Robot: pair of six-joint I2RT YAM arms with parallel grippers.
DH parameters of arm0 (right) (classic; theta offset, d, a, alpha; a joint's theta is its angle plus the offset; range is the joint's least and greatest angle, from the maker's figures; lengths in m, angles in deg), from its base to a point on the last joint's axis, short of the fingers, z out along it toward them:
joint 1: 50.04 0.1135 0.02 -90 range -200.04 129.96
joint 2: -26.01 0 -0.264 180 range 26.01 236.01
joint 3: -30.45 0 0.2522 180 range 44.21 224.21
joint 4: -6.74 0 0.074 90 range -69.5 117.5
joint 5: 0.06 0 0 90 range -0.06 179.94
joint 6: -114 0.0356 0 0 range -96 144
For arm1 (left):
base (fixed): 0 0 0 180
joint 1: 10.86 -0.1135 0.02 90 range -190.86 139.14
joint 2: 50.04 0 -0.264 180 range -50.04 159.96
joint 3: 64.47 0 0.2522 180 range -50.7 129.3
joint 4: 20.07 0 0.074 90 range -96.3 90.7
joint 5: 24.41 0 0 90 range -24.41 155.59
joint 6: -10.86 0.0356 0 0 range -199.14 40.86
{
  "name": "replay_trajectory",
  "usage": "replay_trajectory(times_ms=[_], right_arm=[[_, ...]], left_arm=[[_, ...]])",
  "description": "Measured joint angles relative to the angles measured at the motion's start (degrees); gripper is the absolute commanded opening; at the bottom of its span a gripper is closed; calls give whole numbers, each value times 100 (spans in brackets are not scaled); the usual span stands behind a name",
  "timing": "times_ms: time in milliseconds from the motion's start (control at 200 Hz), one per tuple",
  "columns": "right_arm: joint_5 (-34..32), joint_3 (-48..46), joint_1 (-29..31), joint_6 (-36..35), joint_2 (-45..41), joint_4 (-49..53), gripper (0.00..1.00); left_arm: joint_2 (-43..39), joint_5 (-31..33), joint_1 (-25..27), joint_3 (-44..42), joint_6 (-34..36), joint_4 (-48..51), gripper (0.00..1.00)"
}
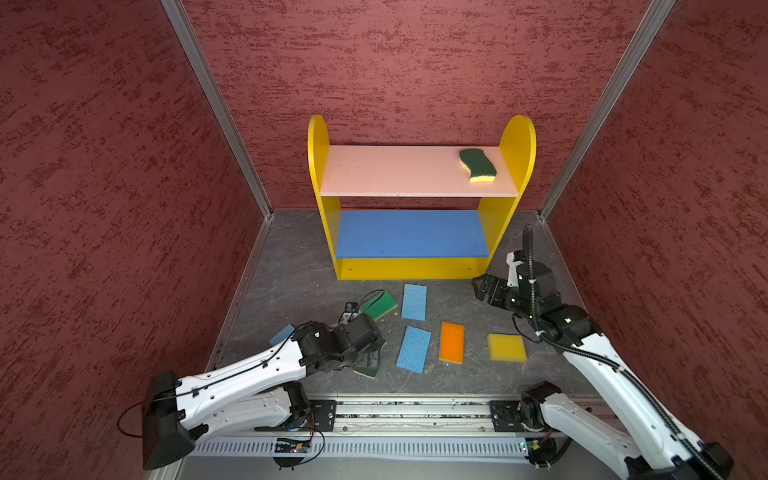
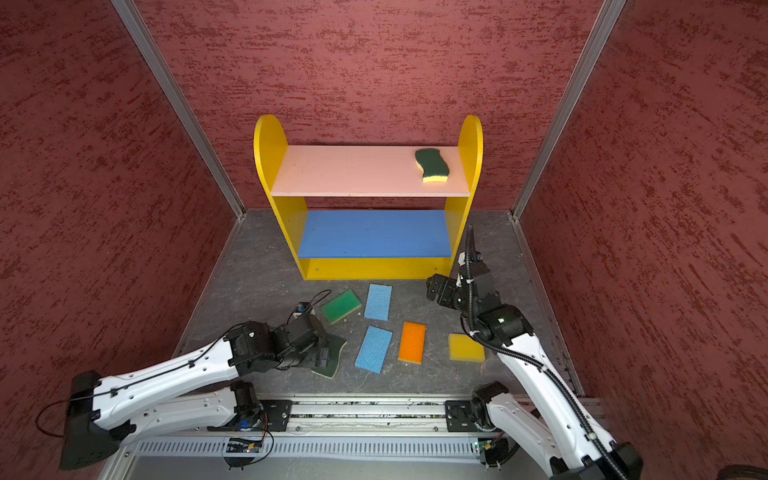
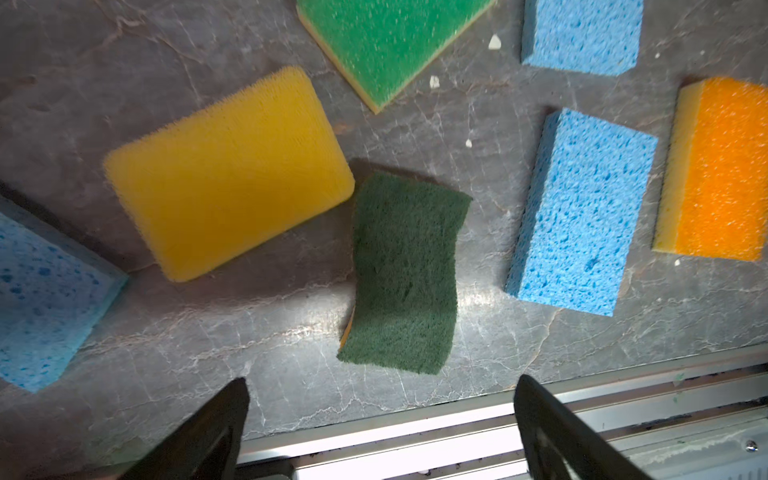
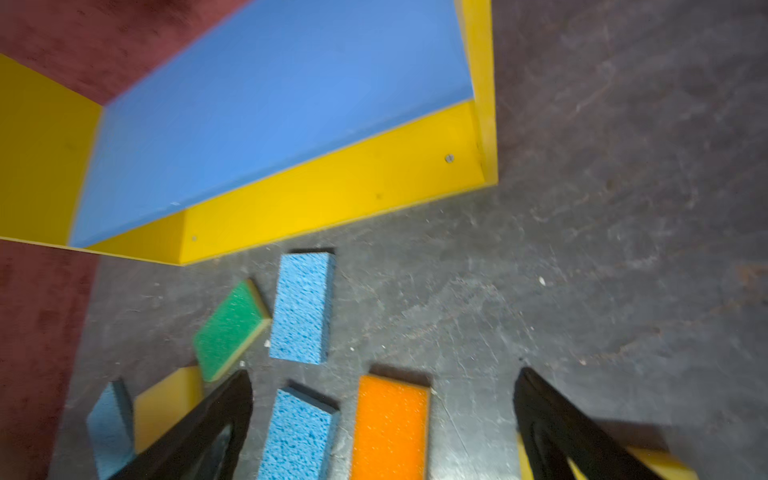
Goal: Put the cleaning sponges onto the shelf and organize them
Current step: 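Withdraw the right gripper while the left gripper reaches toward the bright green sponge, then lower the left gripper and grasp the wavy dark green sponge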
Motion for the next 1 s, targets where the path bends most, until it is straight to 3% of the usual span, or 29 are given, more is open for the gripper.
replay_trajectory(times_ms=[140, 321, 466, 761, 1002], right_arm=[[-72, -197, -4, 50, 127, 214, 99], [-76, -514, -4, 170, -420, 251, 99], [-90, -678, -4, 173, -629, 326, 99], [-229, -678, -4, 203, -184, 470, 99], [-393, -678, -4, 205, -144, 481, 99]], left_arm=[[232, -13, 332, -291, -153, -374, 100], [623, -17, 533, -483, -225, -761, 100], [927, -15, 538, -509, -205, -960, 100], [1738, -15, 507, -452, -35, -1298, 100], [1808, -129, 210, -562, 136, -1733, 95]])
